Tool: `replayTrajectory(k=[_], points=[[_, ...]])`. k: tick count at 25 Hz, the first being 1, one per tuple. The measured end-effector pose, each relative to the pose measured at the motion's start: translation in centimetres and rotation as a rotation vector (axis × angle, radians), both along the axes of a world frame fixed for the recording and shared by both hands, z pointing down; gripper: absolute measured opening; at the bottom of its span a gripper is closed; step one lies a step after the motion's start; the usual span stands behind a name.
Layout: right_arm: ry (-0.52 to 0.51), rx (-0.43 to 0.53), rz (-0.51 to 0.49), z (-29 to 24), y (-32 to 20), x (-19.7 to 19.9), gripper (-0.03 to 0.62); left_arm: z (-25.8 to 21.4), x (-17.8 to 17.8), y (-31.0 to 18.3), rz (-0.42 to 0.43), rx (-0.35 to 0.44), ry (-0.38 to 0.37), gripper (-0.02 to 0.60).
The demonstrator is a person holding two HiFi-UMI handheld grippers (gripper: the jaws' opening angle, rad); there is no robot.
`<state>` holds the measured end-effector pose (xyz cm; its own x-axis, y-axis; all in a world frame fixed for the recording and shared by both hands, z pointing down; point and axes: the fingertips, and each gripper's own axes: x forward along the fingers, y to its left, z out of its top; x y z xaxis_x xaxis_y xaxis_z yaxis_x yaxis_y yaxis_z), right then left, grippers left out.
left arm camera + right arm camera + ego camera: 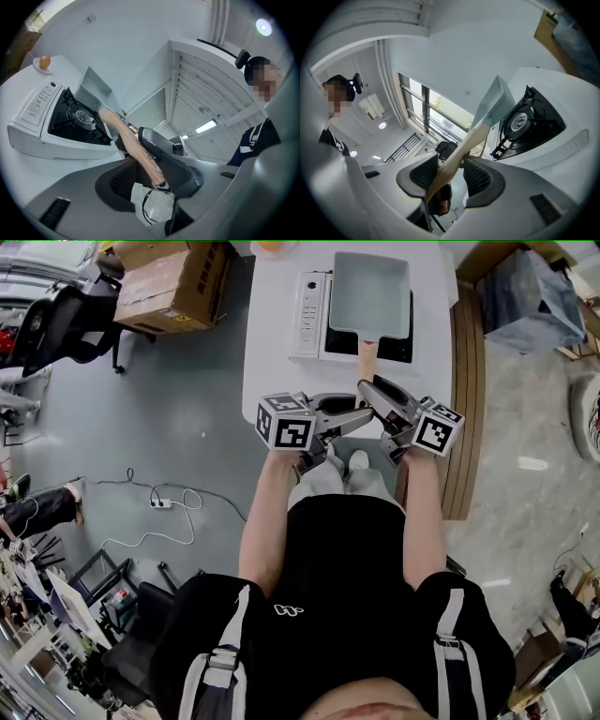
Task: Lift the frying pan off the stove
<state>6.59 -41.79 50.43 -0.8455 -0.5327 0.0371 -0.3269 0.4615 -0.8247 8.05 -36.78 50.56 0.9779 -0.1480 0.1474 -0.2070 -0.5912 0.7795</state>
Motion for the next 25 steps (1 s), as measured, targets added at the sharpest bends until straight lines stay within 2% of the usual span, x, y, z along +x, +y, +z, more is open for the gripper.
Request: replayTrajectory(k=[8,25], points=[[0.003,0.057,-0.013,-2.6,0.5,0.0,0.183,-2.4,0.0,0.5,0.009,0.060,0.005,0.176],[-0.001,0.064,-0.017,-3.2,0.7,0.4,0.187,-3.1,0.4,0.7,0.029,0.066,0.030,0.179]])
